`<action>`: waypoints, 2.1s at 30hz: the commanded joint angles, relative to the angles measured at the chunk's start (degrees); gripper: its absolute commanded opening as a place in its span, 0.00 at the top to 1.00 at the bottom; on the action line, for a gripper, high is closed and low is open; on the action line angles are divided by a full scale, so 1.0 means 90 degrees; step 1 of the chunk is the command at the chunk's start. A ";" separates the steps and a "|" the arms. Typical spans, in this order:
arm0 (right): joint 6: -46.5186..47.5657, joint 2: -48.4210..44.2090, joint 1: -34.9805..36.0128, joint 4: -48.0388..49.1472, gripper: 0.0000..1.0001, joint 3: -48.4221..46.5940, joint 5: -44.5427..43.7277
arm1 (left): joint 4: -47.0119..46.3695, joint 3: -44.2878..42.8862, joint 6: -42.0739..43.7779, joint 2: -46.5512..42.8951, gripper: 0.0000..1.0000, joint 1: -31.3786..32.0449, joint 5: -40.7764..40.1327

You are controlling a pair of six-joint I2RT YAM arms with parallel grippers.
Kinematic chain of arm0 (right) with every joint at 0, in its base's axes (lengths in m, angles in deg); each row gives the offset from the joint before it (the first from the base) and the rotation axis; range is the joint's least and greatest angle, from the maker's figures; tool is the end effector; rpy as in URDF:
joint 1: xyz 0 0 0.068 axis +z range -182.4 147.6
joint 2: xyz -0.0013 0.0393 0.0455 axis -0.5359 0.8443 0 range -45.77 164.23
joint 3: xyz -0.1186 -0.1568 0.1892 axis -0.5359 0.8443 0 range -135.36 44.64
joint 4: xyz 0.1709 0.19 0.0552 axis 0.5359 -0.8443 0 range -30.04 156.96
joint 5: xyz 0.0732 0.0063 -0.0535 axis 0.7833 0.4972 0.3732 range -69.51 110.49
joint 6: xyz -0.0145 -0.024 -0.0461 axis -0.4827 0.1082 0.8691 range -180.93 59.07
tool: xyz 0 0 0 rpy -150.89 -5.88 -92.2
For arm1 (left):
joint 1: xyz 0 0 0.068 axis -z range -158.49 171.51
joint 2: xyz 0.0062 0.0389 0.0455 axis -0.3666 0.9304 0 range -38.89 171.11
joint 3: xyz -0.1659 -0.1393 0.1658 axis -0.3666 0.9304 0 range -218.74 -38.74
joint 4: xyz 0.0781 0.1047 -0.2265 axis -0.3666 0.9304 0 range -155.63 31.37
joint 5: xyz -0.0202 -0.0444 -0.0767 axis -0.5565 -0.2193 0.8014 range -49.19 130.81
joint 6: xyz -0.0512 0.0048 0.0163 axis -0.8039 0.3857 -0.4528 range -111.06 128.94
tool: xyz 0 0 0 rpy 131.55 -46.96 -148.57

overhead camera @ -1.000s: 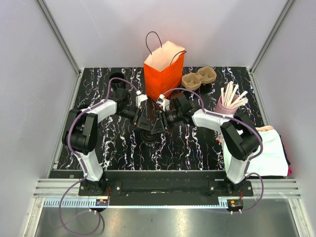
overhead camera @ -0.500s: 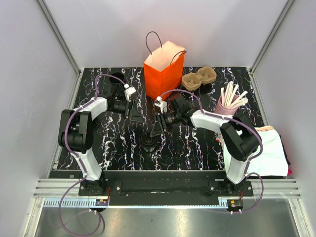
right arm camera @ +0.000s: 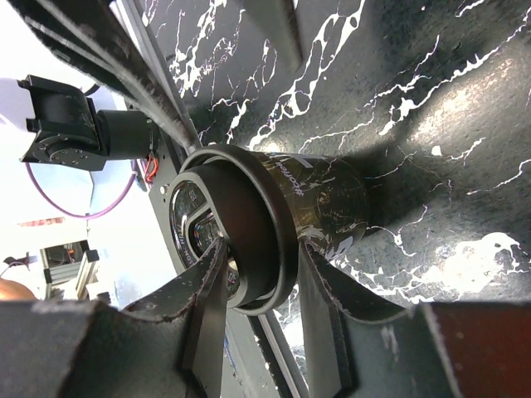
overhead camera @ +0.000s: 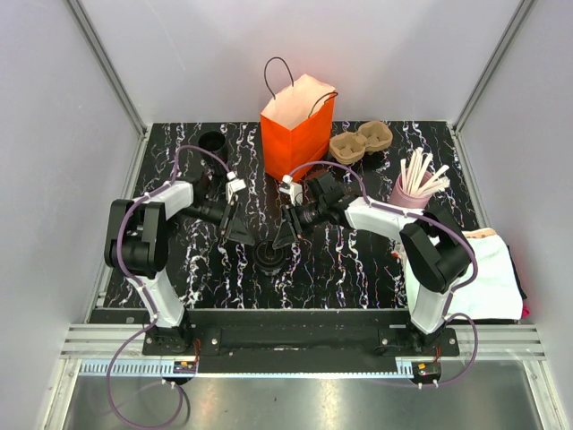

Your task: Pack the takeout coffee

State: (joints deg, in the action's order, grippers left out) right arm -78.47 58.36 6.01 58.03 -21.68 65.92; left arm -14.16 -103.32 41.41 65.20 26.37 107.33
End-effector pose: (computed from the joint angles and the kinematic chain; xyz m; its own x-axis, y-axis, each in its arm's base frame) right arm 0.2840 0.2576 0.1947 -0.7908 -0.3571 -0.4971 -0.6086 0.3714 0.7012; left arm 0.3061 -0.0589 0.1718 -0.8308 0.2853 -0.4779 0.5501 0.2907 -0.7829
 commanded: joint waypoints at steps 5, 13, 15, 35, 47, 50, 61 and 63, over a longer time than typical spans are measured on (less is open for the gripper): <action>0.0377 -0.0126 0.0116 -0.0375 0.91 -0.0131 -0.0556 | 0.1323 0.0017 0.1431 -0.0141 0.32 -0.0208 0.0392; 0.0425 -0.0077 0.0136 -0.0404 0.92 -0.0150 -0.0702 | 0.1889 -0.0276 0.1900 0.0153 0.35 -0.0189 0.0783; 0.0425 -0.0067 0.0136 -0.0404 0.92 -0.0160 -0.0712 | 0.1909 -0.0276 0.1900 0.0192 0.36 -0.0169 0.0744; 0.0445 -0.0018 0.0126 -0.0414 0.92 -0.0170 -0.0770 | -0.0132 0.0339 -0.0268 -0.0199 0.39 0.0221 0.0041; 0.0494 -0.0125 0.0136 -0.0385 0.95 -0.0101 -0.1024 | 0.0239 0.0290 -0.0199 -0.0355 0.53 0.0329 -0.0008; 0.0513 -0.0155 0.0136 -0.0395 0.96 -0.0140 -0.1053 | 0.0229 0.0212 -0.0229 -0.0414 0.48 0.0339 0.0040; 0.0572 -0.0350 0.0038 -0.0521 0.99 -0.0404 -0.1102 | 0.0210 -0.0237 -0.0404 -0.0414 0.45 0.0436 0.0187; 0.0591 -0.0340 0.0019 -0.0522 0.99 -0.0424 -0.1151 | 0.0152 -0.0266 -0.0424 -0.0384 0.45 0.0436 0.0197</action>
State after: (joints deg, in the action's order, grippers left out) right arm -76.09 57.05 6.64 54.56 -23.60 60.39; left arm -11.78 -103.56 38.13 63.58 29.74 108.05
